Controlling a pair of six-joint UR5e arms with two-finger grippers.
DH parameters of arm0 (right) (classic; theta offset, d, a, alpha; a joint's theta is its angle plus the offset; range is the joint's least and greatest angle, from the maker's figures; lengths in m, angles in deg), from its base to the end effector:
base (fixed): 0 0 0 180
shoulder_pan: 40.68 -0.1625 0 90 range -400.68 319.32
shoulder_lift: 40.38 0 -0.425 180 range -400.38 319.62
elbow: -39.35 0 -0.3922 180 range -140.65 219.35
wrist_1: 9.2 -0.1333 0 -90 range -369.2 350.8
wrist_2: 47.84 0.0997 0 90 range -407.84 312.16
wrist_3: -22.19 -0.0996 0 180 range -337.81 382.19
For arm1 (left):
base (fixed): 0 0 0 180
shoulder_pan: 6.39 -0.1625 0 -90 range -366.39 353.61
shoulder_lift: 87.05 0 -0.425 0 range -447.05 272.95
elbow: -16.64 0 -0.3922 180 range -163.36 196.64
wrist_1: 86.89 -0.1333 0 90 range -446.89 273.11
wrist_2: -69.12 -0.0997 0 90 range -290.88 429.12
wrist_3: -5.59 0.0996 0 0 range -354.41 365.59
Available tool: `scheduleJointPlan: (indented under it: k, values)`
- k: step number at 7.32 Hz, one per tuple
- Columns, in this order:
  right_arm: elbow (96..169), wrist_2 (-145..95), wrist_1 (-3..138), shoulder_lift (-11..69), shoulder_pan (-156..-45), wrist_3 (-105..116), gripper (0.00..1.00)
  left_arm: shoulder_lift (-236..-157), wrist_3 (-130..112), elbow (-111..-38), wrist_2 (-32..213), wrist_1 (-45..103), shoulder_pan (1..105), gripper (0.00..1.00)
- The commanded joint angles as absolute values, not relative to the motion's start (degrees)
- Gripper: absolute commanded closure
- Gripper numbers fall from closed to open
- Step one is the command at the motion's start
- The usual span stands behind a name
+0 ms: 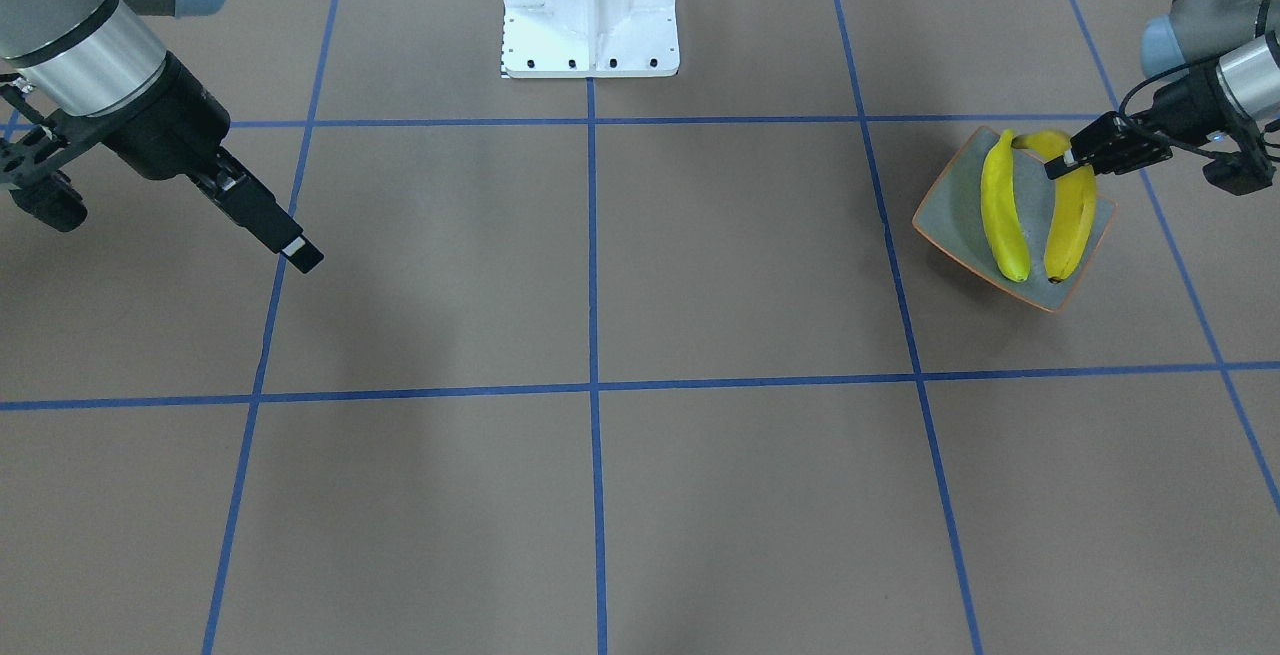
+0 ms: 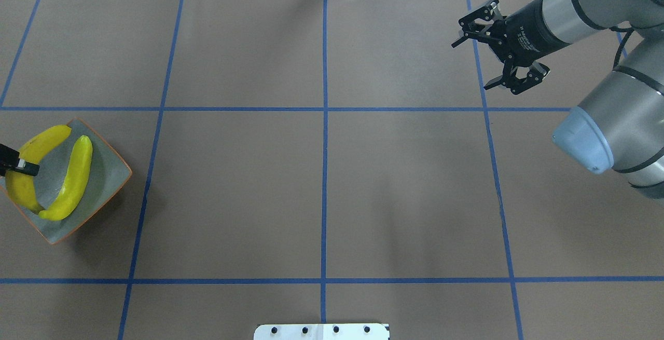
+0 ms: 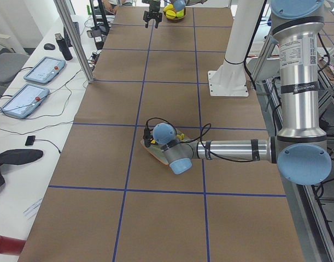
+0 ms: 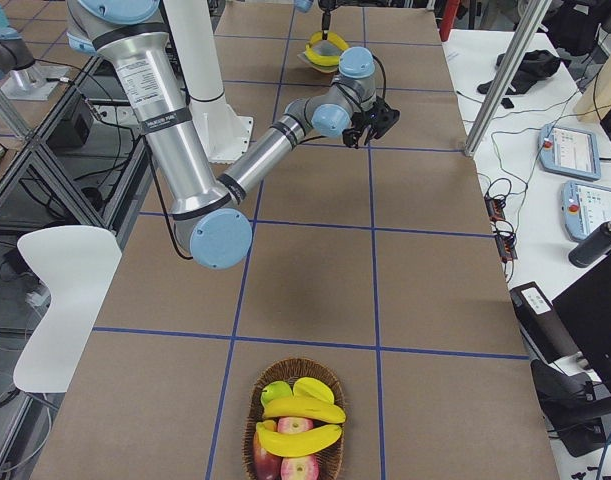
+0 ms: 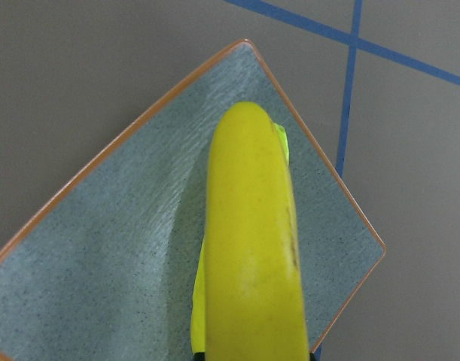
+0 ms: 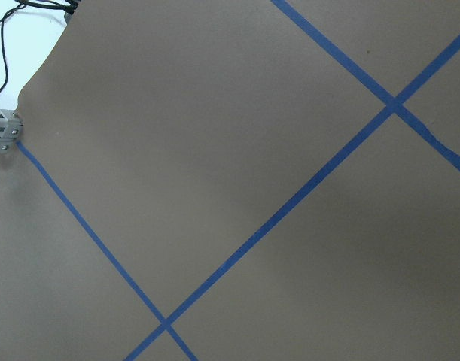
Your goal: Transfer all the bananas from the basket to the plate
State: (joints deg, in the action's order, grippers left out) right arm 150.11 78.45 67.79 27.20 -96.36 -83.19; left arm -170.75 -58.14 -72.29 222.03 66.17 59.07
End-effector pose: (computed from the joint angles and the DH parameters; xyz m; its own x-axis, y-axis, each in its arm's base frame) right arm -0.2601 -0.5129 0.2488 0.1995 0.6714 0.7138 -0.4577 0.7079 -0.5379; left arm 0.1405 -0.4151 0.5785 0.2581 -0.0800 -0.9628 -0.0060 0.9964 -0.0844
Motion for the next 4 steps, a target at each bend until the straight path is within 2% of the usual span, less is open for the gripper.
scheduleJointPlan:
  k: [1,4]
  values:
    - [150.2,78.5,67.8,27.3,-96.3,-83.4,0.0,-171.2,-58.2,-71.9,222.0,66.1,59.0,1.0]
    - [150.0,78.1,67.8,27.4,-96.3,-83.4,0.0,-171.1,-58.3,-72.0,221.8,66.1,58.9,0.99]
